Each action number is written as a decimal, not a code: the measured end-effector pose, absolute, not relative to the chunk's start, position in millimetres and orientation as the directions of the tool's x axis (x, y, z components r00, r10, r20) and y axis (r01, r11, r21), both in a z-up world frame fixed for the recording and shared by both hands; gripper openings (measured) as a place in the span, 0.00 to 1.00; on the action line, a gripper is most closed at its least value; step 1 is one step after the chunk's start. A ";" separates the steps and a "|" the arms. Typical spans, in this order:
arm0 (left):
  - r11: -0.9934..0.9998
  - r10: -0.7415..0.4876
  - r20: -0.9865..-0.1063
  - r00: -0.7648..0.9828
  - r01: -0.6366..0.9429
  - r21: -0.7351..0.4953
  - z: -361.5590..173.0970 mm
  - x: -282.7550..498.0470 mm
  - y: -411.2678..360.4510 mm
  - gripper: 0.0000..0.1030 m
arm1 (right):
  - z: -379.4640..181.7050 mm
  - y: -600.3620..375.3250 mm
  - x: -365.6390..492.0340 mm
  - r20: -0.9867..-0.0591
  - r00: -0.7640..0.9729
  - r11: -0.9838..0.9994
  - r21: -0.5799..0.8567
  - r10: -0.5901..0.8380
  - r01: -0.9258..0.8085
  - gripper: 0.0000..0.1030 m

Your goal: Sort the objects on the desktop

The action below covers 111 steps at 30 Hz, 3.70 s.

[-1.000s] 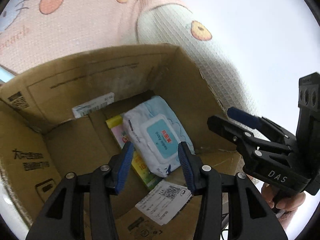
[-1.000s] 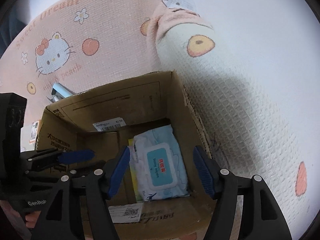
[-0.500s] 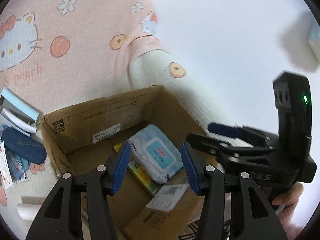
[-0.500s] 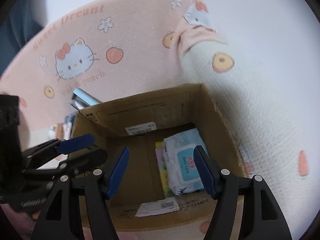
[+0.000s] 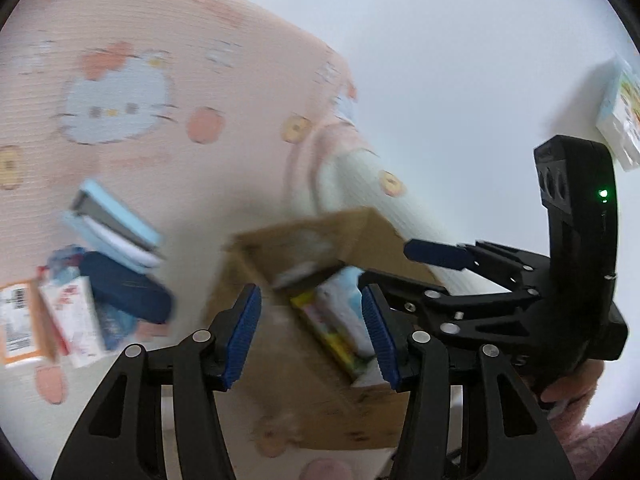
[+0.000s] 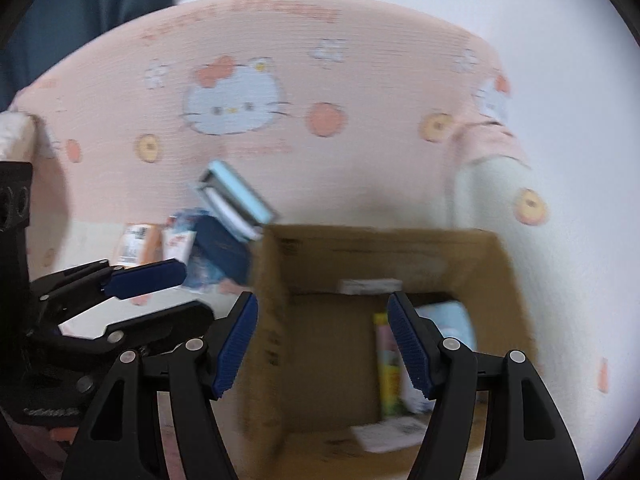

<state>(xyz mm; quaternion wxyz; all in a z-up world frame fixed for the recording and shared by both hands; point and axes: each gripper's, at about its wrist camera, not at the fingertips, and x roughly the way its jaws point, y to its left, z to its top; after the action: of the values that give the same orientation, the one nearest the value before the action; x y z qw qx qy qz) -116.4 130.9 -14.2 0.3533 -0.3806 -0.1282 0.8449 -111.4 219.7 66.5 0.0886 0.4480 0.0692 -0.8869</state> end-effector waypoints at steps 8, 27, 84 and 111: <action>-0.837 0.546 -0.606 -0.578 -0.363 -0.409 -26.3 -111.4 43.5 0.55 | 53.6 147.6 -128.7 -0.793 -0.506 -0.928 0.196 -0.341 0.318 0.64; -0.847 0.340 -0.700 -0.628 0.120 -0.518 -123.4 -115.7 -137.6 0.55 | -48.9 25.6 -161.5 -0.749 -0.309 -0.785 0.430 -0.586 0.447 0.64; -0.754 0.461 -0.734 -0.499 0.217 -0.620 -230.9 -64.6 -130.9 0.28 | -187.9 4.9 -120.7 -0.747 -0.126 -0.731 0.580 -0.653 0.359 0.30; -0.972 0.203 -0.849 -0.488 0.002 -0.234 -227.9 -41.6 -93.1 0.48 | -200.9 3.7 -71.5 -0.773 -0.213 -0.721 0.401 -0.597 0.565 0.40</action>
<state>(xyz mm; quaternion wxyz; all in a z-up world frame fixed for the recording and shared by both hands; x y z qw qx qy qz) -41.6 -93.1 -227.9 0.0589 -0.5025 -0.1020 0.8565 -71.5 3.7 -200.9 0.3734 0.5042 -0.0158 -0.7786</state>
